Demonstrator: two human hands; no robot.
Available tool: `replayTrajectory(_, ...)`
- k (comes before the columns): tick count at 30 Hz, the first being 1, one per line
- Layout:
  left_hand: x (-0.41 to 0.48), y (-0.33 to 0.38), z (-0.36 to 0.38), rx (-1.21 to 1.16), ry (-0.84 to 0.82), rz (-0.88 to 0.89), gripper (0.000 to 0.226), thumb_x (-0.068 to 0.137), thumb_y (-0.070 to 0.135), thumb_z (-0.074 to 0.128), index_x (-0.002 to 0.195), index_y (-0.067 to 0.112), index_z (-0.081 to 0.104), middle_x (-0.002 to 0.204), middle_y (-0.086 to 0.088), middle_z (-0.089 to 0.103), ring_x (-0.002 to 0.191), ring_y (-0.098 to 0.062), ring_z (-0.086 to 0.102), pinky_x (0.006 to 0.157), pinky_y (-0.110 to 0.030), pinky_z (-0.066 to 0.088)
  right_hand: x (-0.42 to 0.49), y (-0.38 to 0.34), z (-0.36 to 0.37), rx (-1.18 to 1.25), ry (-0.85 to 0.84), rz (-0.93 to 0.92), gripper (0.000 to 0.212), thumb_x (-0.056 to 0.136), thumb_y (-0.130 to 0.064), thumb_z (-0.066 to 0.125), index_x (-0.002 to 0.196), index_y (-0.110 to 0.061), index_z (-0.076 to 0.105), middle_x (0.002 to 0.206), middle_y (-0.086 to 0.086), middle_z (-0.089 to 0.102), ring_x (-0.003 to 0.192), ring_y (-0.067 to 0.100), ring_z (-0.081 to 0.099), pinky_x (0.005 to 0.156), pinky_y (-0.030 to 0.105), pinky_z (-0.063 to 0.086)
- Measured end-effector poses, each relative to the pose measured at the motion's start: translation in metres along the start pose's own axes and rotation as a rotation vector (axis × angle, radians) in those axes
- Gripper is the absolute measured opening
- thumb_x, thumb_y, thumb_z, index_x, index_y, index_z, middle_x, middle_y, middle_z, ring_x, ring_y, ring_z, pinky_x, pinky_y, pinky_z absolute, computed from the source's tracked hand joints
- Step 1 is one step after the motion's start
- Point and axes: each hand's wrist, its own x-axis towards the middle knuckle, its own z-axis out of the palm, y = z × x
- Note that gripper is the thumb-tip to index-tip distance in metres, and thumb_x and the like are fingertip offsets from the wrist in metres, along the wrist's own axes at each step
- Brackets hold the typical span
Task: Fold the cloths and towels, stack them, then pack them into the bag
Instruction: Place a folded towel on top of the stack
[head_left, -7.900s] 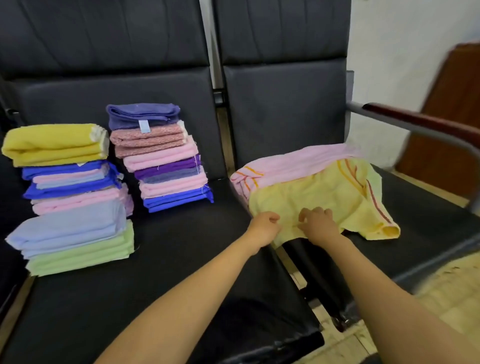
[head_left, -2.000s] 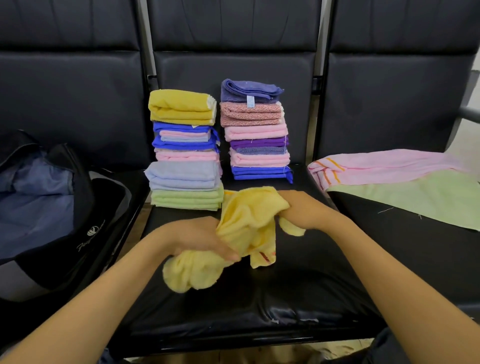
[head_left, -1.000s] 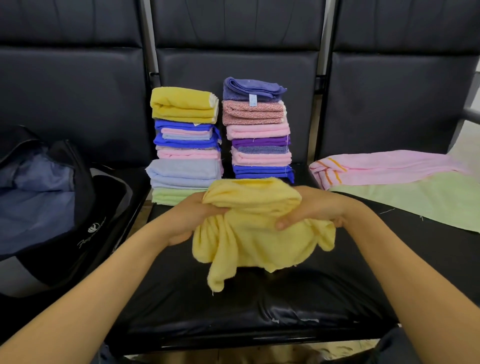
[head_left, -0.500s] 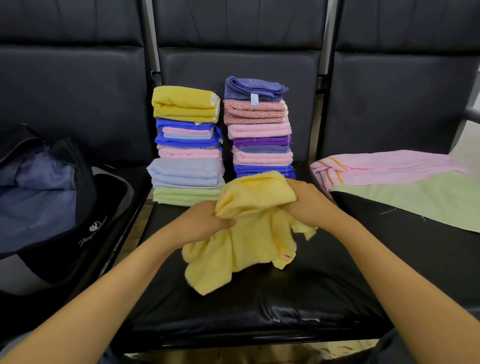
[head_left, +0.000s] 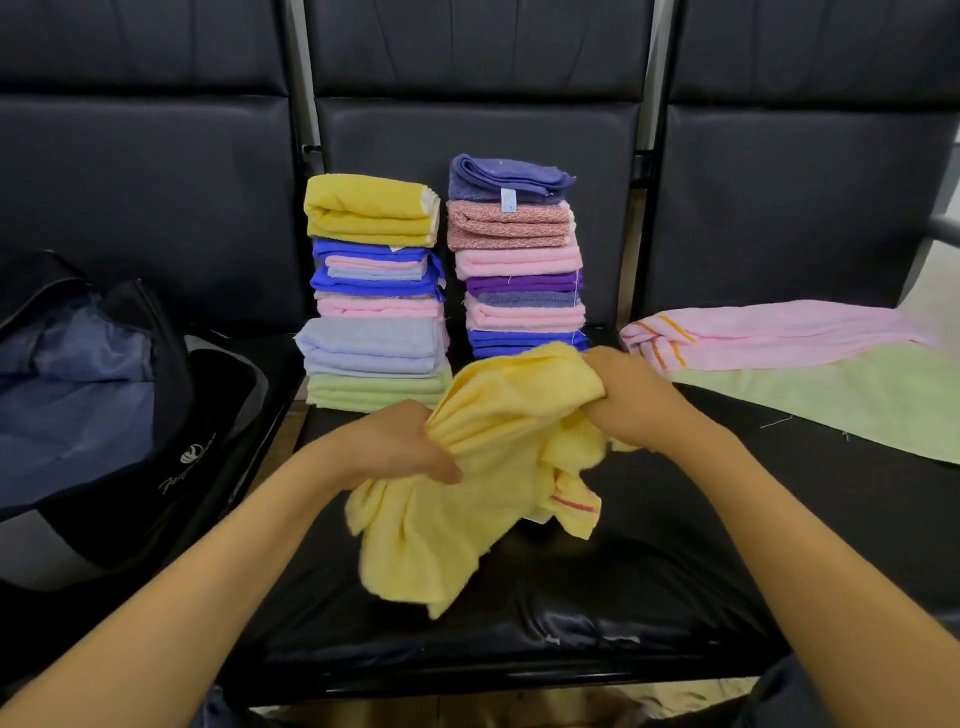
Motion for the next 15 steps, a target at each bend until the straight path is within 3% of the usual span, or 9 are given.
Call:
replayTrajectory(4, 0.009, -0.012, -0.001, -0.008, 0.032, 0.034, 0.037, 0.081, 0.029, 0.072, 0.117, 0.025, 0.061, 0.115, 0.004, 0.066, 0.105, -0.015, 0.062, 0.100, -0.039, 0.047, -0.006, 0.000, 0.003, 0.292, -0.180, -0.067, 0.019, 0.094, -0.025, 0.056, 0.110, -0.033, 0.050, 0.099, -0.017, 0.055, 0.093, 0.005, 0.053, 0.087, 0.025, 0.042)
replayTrajectory(7, 0.007, -0.015, -0.005, -0.321, -0.001, 0.135, 0.040, 0.086, 0.019, 0.069, 0.123, 0.025, 0.058, 0.120, 0.005, 0.066, 0.110, -0.013, 0.063, 0.098, -0.034, 0.048, -0.008, 0.004, -0.005, 0.526, -0.283, -0.073, 0.032, 0.086, -0.024, 0.068, 0.111, -0.036, 0.053, 0.106, -0.020, 0.061, 0.097, -0.001, 0.060, 0.082, 0.015, 0.044)
replayTrajectory(9, 0.006, -0.013, -0.009, -0.540, -0.010, 0.142, 0.044, 0.083, 0.016, 0.069, 0.125, 0.021, 0.057, 0.119, 0.001, 0.068, 0.109, -0.016, 0.065, 0.094, -0.035, 0.051, -0.007, 0.010, -0.013, 0.601, -0.397, -0.055, 0.052, 0.077, -0.021, 0.077, 0.119, -0.039, 0.052, 0.117, -0.019, 0.062, 0.104, -0.002, 0.060, 0.085, 0.016, 0.048)
replayTrajectory(12, 0.006, -0.008, -0.011, -0.583, -0.030, 0.149, 0.049, 0.074, 0.014, 0.074, 0.121, 0.022, 0.059, 0.115, 0.002, 0.070, 0.106, -0.016, 0.067, 0.089, -0.033, 0.053, -0.006, 0.014, -0.014, 0.291, -0.485, -0.085, 0.075, 0.069, -0.028, 0.084, 0.131, -0.037, 0.043, 0.130, -0.017, 0.054, 0.118, 0.006, 0.051, 0.101, 0.030, 0.043)
replayTrajectory(15, 0.004, -0.009, -0.006, -0.295, -0.088, 0.146, 0.054, 0.071, 0.014, 0.080, 0.118, 0.029, 0.059, 0.113, 0.010, 0.069, 0.105, -0.008, 0.064, 0.089, -0.027, 0.051, -0.009, 0.012, -0.010, -0.004, -0.440, -0.009, 0.078, 0.071, -0.028, 0.081, 0.137, -0.032, 0.039, 0.130, -0.009, 0.051, 0.119, 0.015, 0.048, 0.103, 0.036, 0.041)
